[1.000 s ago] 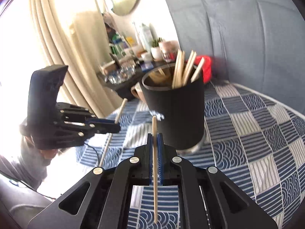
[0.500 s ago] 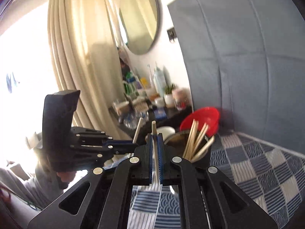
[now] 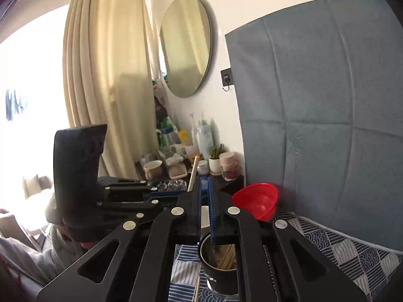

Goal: Organize utensils
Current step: 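Lower the chopstick into the black holder and open the right tool, then move the right tool back down to the last chopstick on the cloth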

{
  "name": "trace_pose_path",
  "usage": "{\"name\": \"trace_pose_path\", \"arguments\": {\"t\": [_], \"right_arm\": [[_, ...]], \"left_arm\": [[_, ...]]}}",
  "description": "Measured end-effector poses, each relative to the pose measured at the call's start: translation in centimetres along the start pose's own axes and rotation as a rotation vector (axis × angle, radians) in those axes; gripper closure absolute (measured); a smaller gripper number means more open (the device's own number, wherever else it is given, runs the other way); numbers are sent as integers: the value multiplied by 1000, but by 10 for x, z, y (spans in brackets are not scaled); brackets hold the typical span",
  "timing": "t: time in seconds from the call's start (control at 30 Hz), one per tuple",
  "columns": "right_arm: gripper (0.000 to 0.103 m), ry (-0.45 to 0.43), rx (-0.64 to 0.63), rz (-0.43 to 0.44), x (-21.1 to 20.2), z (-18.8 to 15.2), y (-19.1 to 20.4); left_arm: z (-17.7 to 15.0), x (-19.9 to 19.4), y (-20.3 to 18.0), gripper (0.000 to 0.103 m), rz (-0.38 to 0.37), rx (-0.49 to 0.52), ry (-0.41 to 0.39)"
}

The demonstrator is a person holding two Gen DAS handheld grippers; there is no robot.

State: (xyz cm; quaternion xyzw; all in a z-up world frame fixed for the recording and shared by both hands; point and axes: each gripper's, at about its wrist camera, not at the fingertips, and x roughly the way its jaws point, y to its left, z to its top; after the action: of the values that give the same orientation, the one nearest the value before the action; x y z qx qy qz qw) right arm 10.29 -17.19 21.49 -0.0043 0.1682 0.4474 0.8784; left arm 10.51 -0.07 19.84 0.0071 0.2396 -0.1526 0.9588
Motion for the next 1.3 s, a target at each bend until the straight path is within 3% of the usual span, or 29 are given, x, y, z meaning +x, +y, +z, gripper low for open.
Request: {"name": "trace_pose_path", "arguments": {"t": [0.17,0.33,0.43,0.73,0.9,1.17,1.3], "right_arm": [[98,37,9,-10,10,-13,-11],[96,65,31,-18,13,-25,-24],[96,72,41,-16,13,-29,-30],[95,139,39,8,22,-48,-30],[95,279,39,35,40,-92,-22],[94,635,50,88,100,-186,9],[93,755,24,81,125,-222,20]], "left_arm": [[11,11,1,98,-7,1,-22],[18,23,13,98,2,-70,-60],[21,35,21,98,-34,-104,-38],[-1,70,17,98,-6,-89,16],[-27,91,24,98,14,-109,76],[-46,100,27,98,43,-119,103],[-50,101,28,98,-1,-98,113]]}}
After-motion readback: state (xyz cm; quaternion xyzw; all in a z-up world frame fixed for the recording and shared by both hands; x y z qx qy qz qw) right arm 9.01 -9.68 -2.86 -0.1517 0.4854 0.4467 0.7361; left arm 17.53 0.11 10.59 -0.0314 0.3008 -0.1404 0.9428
